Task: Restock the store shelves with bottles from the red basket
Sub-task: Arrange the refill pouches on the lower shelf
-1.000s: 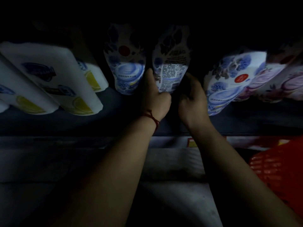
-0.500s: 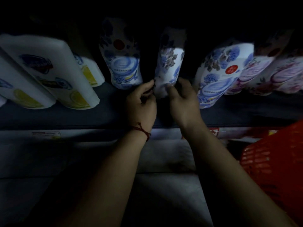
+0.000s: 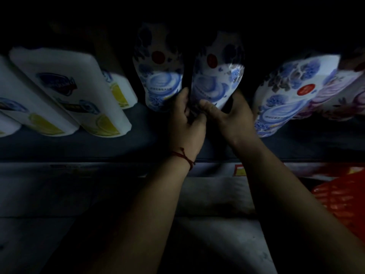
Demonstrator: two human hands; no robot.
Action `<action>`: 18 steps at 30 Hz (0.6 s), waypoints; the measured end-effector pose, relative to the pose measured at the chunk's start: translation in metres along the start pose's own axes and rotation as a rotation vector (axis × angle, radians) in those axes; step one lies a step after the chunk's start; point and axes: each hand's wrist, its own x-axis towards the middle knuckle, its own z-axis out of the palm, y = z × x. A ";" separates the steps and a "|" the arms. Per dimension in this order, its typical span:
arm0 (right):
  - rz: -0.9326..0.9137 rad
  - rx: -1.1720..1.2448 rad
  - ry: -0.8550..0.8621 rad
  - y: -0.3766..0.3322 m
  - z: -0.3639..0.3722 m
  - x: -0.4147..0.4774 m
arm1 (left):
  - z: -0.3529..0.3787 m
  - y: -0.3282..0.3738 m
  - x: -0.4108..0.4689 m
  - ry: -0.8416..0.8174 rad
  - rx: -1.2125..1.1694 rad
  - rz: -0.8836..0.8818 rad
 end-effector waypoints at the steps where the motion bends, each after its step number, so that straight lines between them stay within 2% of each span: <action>1: -0.018 -0.025 0.007 0.000 -0.001 0.000 | 0.000 -0.002 0.001 -0.035 0.001 0.003; 5: -0.049 -0.098 -0.004 0.001 -0.005 0.002 | -0.001 -0.002 0.011 -0.116 -0.017 0.032; 15: -0.058 -0.204 0.006 0.005 0.003 -0.006 | 0.000 -0.006 -0.002 -0.120 -0.014 0.015; 18: -0.029 -0.178 -0.043 0.007 0.002 -0.006 | -0.001 -0.008 -0.005 -0.107 -0.015 0.025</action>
